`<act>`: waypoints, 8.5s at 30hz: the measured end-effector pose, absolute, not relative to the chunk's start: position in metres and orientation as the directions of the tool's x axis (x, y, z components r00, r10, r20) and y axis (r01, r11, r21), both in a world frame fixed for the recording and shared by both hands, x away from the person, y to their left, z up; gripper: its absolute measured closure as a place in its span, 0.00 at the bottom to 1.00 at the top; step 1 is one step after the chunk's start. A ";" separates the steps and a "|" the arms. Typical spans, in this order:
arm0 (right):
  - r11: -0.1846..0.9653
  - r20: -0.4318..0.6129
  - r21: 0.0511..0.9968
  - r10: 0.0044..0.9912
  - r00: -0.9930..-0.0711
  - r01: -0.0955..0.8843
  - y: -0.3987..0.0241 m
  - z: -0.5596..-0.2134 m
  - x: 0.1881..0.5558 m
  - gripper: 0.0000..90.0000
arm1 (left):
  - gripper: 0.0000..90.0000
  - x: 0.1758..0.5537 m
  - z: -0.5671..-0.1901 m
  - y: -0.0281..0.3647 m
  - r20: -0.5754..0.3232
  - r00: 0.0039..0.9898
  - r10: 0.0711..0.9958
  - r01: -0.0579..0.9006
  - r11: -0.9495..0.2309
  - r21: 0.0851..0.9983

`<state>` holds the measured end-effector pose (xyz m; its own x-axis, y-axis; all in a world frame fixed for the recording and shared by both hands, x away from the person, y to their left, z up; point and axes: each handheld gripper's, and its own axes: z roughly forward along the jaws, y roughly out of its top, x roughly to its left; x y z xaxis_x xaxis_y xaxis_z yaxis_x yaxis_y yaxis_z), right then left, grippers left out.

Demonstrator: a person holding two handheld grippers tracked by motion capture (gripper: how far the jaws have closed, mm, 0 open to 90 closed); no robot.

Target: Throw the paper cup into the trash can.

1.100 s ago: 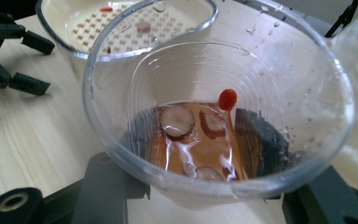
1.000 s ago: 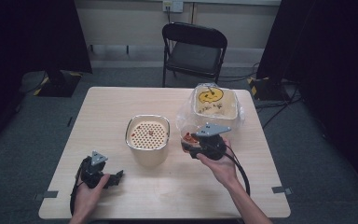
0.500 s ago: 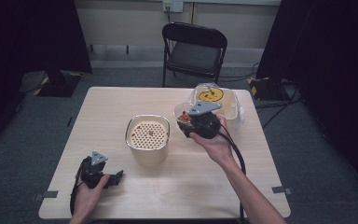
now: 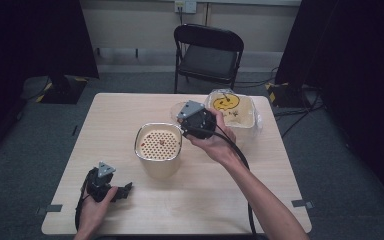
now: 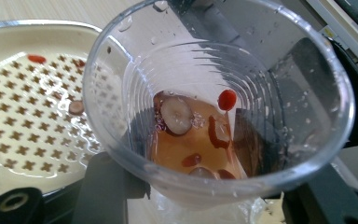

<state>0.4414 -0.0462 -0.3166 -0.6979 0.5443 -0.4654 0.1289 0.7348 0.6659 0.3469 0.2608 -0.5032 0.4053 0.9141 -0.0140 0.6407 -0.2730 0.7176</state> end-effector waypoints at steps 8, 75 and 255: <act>0.870 -0.656 0.490 0.412 -0.633 0.058 -0.026 -0.327 0.443 0.56 | 0.00 0.347 -0.503 0.261 -0.014 0.405 0.914 0.641 -0.273 0.717; 0.880 -0.886 -0.464 -0.457 0.081 -0.105 0.025 -0.370 0.411 0.60 | 0.00 0.347 -0.503 0.261 -0.015 0.406 0.914 0.641 -0.273 0.717; 0.278 0.071 0.777 0.852 -0.518 0.565 -0.234 -0.443 0.382 0.16 | 0.00 0.347 -0.503 0.261 -0.015 0.406 0.914 0.641 -0.273 0.717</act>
<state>0.3817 -0.2344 -0.4433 -0.5179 0.8524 0.0713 0.5649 0.2783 0.7768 0.3470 0.2608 -0.5032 0.4061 0.9137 -0.0149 0.6409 -0.2731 0.7174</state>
